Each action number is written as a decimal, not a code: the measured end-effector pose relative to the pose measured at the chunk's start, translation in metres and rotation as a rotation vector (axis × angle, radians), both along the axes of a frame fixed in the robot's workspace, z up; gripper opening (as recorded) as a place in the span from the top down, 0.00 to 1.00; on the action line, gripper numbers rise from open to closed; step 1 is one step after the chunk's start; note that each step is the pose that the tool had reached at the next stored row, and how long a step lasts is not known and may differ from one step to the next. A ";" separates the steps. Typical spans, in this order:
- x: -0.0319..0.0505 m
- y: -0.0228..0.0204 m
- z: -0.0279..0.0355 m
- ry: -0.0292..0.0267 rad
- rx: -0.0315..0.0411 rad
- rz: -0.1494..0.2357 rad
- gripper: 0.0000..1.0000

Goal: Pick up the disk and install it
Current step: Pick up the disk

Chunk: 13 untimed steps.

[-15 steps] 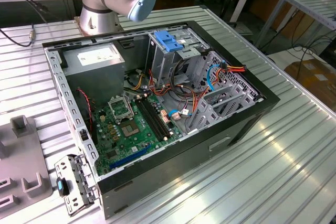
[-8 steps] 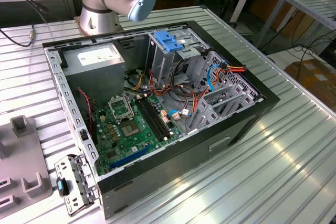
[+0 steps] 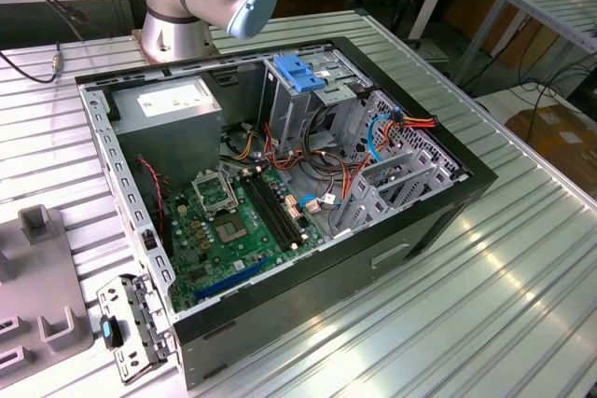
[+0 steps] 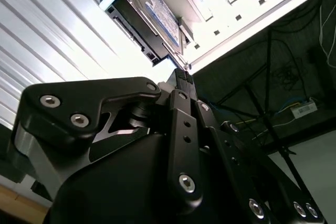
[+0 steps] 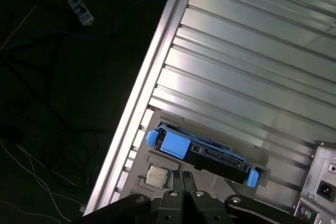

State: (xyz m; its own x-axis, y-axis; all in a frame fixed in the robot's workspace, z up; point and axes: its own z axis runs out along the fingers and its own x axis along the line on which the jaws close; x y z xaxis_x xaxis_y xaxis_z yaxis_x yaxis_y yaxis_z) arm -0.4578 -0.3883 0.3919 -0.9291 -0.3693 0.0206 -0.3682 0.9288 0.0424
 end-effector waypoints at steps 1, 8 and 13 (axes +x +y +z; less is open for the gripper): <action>0.0000 0.0000 0.0000 0.0000 0.0000 0.009 0.89; 0.0000 0.0000 0.0000 -0.0001 0.0000 0.069 0.89; 0.0000 0.0000 0.0000 0.0000 0.0000 0.103 0.89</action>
State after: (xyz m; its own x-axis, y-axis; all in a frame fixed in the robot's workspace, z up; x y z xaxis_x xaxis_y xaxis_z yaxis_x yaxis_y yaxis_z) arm -0.4578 -0.3883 0.3919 -0.8863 -0.4627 0.0206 -0.4616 0.8861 0.0424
